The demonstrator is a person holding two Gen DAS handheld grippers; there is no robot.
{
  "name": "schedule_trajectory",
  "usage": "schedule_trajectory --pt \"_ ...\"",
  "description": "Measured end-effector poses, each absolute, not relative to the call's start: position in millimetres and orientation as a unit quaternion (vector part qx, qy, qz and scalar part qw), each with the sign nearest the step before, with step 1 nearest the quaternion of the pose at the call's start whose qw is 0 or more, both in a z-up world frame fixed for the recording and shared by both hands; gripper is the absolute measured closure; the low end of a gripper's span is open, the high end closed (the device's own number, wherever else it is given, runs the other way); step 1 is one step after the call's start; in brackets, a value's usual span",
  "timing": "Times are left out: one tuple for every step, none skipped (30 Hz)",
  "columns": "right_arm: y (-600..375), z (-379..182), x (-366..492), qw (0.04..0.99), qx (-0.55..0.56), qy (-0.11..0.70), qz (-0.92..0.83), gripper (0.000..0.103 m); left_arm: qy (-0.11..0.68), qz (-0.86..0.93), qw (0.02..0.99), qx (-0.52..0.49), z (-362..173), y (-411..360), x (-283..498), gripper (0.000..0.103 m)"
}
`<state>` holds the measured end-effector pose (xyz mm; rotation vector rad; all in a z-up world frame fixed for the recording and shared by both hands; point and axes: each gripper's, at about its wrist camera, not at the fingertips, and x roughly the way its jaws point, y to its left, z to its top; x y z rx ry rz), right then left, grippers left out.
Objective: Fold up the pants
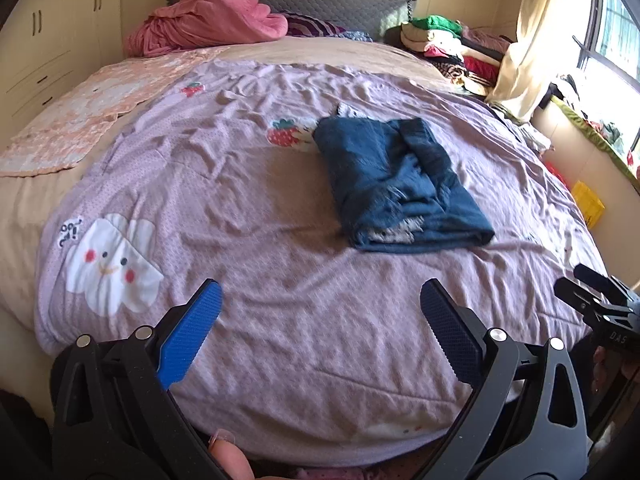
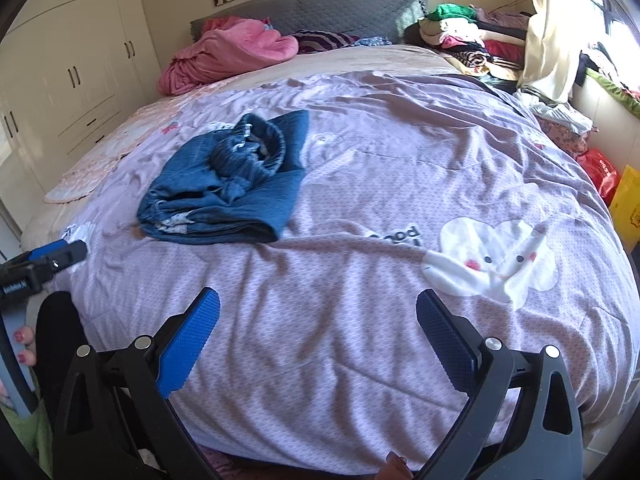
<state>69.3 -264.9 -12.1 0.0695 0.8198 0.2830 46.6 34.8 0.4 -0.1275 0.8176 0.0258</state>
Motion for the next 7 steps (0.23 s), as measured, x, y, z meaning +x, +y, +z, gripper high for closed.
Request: schedule_trajectory --pt "-275 -14 78 0.907 0.037 0.399 0.129 0.005 0.403 0.031 0.913 -0.064 0 48 60 0.010" --pt "-288 -17 90 0.909 0.036 0.400 0.110 0.005 0.407 0.054 0.909 -0.064 -3 65 77 0.010" --pt "-303 -20 103 0.910 0.031 0.404 0.086 0.005 0.410 0.079 0.906 -0.061 -6 81 92 0.010" --pt "-322 -23 119 0.911 0.028 0.407 0.067 0.005 0.415 0.104 0.902 -0.055 -11 99 109 0.010" --pt "-341 -26 135 0.910 0.024 0.412 0.046 0.005 0.423 0.131 0.895 -0.051 -17 120 129 0.010" --pt "-361 -29 152 0.909 0.016 0.417 0.014 0.005 0.425 0.151 0.891 -0.053 -22 139 145 0.010" --pt "-385 -33 173 0.907 0.017 0.420 -0.013 0.005 0.430 0.167 0.885 -0.062 -27 159 162 0.010"
